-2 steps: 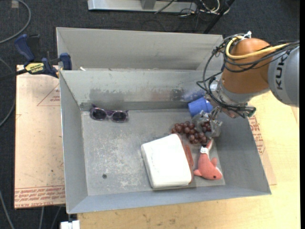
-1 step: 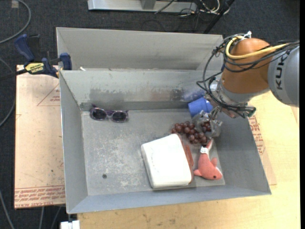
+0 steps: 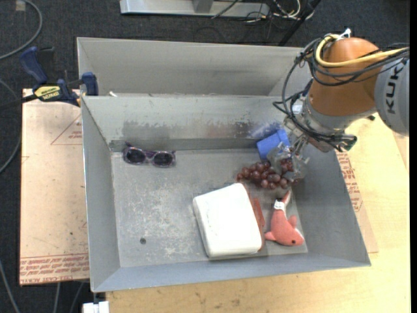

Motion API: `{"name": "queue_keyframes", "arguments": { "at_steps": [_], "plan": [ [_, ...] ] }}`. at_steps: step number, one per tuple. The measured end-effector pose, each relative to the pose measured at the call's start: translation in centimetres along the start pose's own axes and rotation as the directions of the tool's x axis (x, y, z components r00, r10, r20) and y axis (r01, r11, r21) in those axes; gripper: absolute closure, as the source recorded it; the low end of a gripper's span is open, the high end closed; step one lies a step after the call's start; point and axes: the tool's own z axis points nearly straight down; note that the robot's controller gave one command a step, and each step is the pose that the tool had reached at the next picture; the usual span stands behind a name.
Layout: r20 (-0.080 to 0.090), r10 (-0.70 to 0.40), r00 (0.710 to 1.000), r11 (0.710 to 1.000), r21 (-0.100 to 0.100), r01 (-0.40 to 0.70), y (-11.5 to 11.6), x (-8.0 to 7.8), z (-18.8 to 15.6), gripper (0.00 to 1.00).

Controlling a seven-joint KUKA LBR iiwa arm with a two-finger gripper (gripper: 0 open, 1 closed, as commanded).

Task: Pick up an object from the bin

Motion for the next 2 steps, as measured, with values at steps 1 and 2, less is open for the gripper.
{"name": "queue_keyframes", "arguments": {
  "at_steps": [1,2],
  "plan": [
    [0.004,-0.033,0.999,0.999,0.004,0.033,1.4,0.0,-6.2,1.00],
    [0.008,-0.022,1.000,1.000,0.010,0.021,2.5,-3.8,-8.7,1.00]
  ]
}}
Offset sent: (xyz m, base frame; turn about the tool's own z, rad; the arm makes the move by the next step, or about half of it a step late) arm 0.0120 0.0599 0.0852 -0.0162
